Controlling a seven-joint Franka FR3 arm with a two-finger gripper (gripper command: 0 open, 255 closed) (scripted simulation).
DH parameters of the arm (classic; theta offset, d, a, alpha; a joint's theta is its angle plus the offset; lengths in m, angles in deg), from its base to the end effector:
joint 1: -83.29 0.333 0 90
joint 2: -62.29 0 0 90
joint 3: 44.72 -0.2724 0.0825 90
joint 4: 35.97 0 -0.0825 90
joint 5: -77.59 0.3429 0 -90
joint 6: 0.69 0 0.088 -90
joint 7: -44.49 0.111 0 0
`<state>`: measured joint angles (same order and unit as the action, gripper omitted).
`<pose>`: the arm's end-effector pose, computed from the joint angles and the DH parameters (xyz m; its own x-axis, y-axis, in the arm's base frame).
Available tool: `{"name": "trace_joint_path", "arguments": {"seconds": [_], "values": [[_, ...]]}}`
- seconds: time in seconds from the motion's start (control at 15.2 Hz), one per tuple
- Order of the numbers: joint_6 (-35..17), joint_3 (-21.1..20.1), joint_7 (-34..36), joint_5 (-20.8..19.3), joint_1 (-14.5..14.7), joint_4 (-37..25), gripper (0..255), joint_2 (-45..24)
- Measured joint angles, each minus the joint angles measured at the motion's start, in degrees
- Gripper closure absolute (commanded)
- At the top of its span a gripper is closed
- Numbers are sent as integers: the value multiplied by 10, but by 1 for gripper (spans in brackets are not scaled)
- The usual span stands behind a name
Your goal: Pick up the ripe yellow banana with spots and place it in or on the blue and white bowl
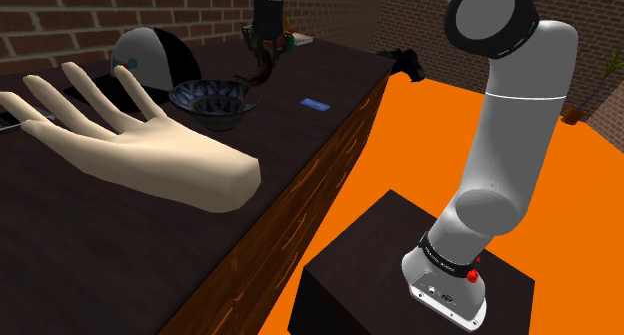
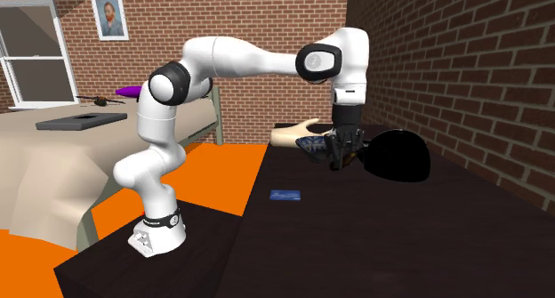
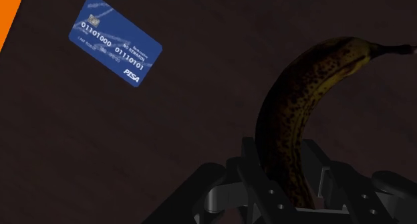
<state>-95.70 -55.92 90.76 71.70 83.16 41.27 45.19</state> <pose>0.5892 0.0886 0.5183 0.8161 -0.5762 0.0446 -0.5773 -0.8163 0.0190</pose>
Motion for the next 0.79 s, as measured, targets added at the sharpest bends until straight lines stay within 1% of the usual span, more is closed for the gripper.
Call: {"name": "trace_joint_path", "arguments": {"seconds": [0.26,0.59,0.79], "values": [[33,0,-1,-1,2,-40,255,-7],[81,-1,-3,-5,7,-107,255,-26],[116,-1,-3,-8,12,-158,255,-43]]}}
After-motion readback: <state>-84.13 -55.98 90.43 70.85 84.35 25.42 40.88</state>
